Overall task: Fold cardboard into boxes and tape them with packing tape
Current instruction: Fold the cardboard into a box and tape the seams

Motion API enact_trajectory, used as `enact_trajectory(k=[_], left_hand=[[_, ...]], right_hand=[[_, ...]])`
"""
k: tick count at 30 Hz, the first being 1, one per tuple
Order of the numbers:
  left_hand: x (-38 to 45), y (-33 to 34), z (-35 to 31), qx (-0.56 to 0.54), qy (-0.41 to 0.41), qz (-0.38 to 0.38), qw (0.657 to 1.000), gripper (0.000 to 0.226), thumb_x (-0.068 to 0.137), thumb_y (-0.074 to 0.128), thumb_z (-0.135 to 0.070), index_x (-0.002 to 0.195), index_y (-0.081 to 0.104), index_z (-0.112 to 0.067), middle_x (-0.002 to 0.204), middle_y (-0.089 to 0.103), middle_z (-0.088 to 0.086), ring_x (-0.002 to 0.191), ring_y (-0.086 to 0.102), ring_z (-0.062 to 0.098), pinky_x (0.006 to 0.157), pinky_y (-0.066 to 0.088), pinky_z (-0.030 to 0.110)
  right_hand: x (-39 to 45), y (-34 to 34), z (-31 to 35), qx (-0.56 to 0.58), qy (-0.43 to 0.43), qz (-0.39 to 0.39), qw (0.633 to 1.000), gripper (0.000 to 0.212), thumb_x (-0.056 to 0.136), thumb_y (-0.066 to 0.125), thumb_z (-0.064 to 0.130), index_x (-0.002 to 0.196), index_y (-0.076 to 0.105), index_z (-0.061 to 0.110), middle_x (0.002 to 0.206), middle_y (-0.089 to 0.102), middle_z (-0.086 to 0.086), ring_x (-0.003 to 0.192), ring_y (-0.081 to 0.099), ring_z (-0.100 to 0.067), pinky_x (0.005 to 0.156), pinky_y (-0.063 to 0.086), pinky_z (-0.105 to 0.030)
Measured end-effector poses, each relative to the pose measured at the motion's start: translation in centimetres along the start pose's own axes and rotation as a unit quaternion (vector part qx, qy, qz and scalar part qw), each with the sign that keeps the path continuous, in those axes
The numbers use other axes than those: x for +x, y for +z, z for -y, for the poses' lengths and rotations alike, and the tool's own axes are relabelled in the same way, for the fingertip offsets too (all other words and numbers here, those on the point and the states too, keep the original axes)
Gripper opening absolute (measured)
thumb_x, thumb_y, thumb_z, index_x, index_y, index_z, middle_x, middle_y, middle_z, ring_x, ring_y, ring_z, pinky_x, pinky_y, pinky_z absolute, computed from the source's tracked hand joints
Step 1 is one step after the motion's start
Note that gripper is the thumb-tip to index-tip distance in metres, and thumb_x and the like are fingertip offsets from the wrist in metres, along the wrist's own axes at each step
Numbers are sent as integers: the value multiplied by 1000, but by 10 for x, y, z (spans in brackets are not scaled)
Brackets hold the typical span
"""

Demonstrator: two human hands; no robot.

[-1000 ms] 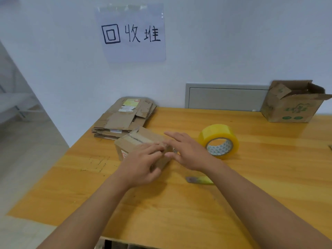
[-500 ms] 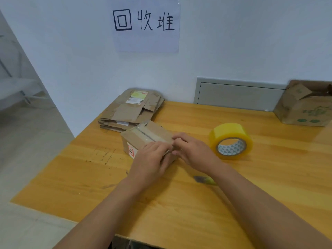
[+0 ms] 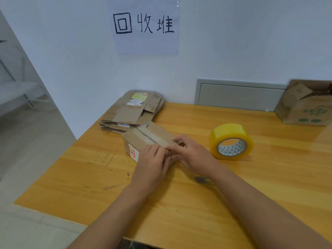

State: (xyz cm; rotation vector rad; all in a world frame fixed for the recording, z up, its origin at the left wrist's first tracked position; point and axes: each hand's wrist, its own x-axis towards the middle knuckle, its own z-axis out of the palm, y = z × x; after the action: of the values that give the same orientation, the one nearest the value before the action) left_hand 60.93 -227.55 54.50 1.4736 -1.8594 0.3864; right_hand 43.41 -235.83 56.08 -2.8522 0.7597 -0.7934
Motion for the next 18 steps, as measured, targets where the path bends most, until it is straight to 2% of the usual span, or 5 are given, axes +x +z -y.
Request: enact_trajectory(k=[2,6,10,14,18], left_hand=[[-1,-1,0,13,14,-4,1000,27,95,50,-36,92,62,-11,90,60,2,86,50,19,78,37,29],[-2,-5,-1,-4,55,-8,998,31,99,48,-34,90,65,-9,89,63,3,87,58,22,87,42,33],[-5,-4,-7,16,87,-36,995,15,96,63,-26,91,70,-14,99,67,-1,99,63,19,107,34,37],[2,-2,-14,98,48,-47,993,24,96,61,-37,105,70,-17,118,62,8,116,52,31,100,39,44],[27,-7,-11,56,61,-64,994,26,97,60,-32,101,70,-9,112,63,12,116,54,34,98,46,42]], right_hand=[[-1,1,2,0,6,-6,1000,32,97,60,23,129,57,26,131,50,-12,106,56,-30,71,55,-43],[-5,-1,7,-26,2,-23,999,29,97,45,34,119,60,25,121,51,-8,94,56,-27,58,53,-43],[-20,-1,14,-39,6,-68,997,28,97,47,29,118,63,22,114,51,-7,88,55,-26,57,52,-40],[-23,1,15,-30,40,-139,989,20,97,49,26,116,56,22,112,52,-10,86,58,-29,57,54,-41],[-10,-6,6,-55,51,-196,978,22,93,61,17,114,55,19,113,53,-11,87,59,-32,55,54,-39]])
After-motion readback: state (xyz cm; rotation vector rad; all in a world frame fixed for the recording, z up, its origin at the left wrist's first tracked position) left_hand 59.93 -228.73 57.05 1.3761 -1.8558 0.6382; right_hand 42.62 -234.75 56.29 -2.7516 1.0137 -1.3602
